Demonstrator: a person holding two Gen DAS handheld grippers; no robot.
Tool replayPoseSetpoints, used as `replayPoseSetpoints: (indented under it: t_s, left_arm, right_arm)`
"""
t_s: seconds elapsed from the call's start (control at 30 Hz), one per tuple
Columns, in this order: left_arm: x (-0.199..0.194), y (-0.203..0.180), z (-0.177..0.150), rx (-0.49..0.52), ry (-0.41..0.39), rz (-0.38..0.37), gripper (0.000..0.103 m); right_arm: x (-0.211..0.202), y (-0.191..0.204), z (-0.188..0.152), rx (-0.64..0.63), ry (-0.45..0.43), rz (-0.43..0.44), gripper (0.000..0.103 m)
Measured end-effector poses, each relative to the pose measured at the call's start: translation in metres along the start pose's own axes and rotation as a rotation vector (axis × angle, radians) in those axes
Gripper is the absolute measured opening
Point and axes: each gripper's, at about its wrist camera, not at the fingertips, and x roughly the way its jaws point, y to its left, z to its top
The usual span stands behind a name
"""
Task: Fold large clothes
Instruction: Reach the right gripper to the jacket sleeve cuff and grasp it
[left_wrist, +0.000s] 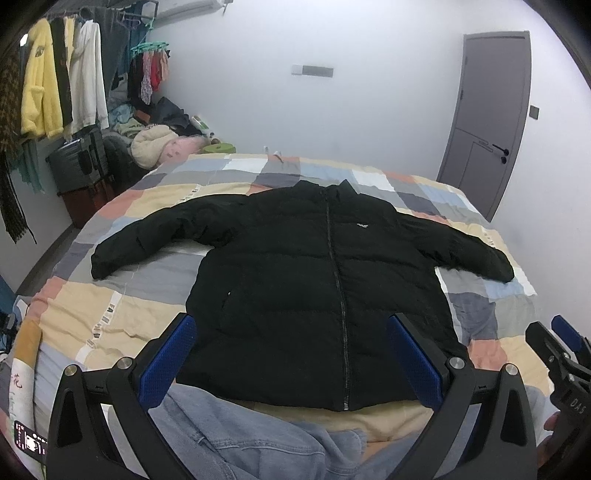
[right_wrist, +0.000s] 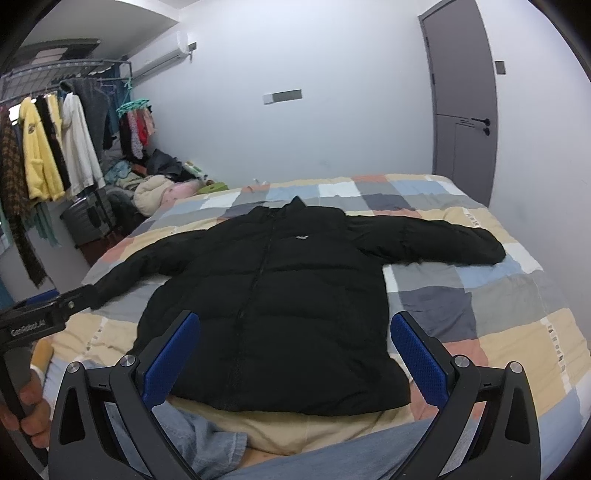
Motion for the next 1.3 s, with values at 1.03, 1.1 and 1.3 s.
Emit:
replayPoseSetpoints:
  t_s: [1.03, 1.1, 1.3]
  left_arm:
    - [0.174, 0.001, 0.047, 0.048, -0.079, -0.106, 0.103]
    - [0.189, 0.0, 0.046, 0.043, -0.068, -0.127, 0.103]
    - [0.223, 0.005, 0.04, 0.028, -0.054, -0.131, 0.103]
  right_arm:
    - [0.103, -0.189, 0.047, 0.114, -0.074, -0.102, 0.103]
    - [0.117, -0.21, 0.052, 0.129, -0.094, -0.114, 0.103]
    - [0.174, -0.291, 0.058, 0.25, -0.105, -0.235, 0.103]
